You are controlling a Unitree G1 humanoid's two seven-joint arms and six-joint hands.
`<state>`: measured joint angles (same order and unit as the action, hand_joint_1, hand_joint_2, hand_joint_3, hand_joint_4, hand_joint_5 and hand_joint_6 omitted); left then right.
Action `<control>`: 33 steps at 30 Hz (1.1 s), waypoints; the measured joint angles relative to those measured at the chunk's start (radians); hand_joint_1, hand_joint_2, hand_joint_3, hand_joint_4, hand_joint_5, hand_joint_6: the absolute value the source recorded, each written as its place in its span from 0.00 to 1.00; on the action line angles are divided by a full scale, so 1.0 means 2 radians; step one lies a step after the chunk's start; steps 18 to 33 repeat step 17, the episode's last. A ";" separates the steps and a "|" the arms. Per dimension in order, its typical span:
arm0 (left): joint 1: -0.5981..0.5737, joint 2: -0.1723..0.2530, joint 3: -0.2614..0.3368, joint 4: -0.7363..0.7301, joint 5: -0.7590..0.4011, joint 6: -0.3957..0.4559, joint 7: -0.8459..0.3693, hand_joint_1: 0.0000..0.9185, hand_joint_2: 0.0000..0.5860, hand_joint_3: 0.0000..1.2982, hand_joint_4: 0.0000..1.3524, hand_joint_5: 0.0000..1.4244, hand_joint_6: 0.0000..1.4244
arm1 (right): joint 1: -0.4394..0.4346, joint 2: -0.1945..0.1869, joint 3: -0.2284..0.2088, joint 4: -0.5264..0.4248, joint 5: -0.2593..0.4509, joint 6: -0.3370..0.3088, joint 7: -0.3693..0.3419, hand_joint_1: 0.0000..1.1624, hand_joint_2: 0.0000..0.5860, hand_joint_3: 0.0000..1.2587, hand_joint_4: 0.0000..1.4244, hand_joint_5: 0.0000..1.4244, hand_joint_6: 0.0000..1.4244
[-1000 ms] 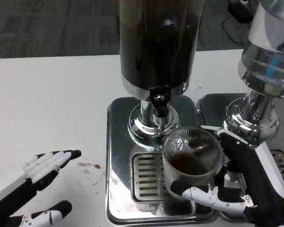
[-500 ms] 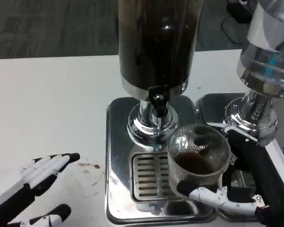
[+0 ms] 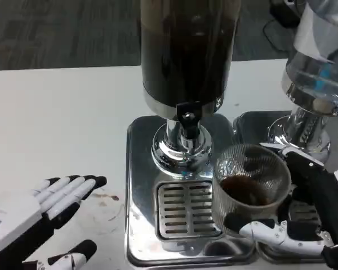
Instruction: Grasp the cup under the faucet to collect the drink, then remove the cup.
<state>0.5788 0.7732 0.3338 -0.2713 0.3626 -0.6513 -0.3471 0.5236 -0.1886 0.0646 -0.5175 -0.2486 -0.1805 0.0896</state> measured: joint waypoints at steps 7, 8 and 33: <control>0.000 -0.005 0.002 -0.010 0.002 0.003 0.000 0.00 0.57 0.00 0.00 0.00 0.00 | 0.001 -0.001 -0.001 -0.009 0.001 0.011 0.010 0.82 0.24 0.37 0.42 0.61 0.81; 0.000 -0.006 0.002 -0.010 0.002 0.003 0.000 0.00 0.57 0.00 0.00 0.00 0.00 | 0.003 0.000 -0.001 -0.012 0.001 0.011 0.011 0.82 0.24 0.37 0.42 0.61 0.81; 0.003 -0.008 0.005 -0.010 0.002 0.003 0.000 0.00 0.57 0.00 0.00 0.00 0.00 | 0.009 0.008 0.004 -0.016 0.003 0.012 0.015 0.82 0.24 0.37 0.42 0.61 0.81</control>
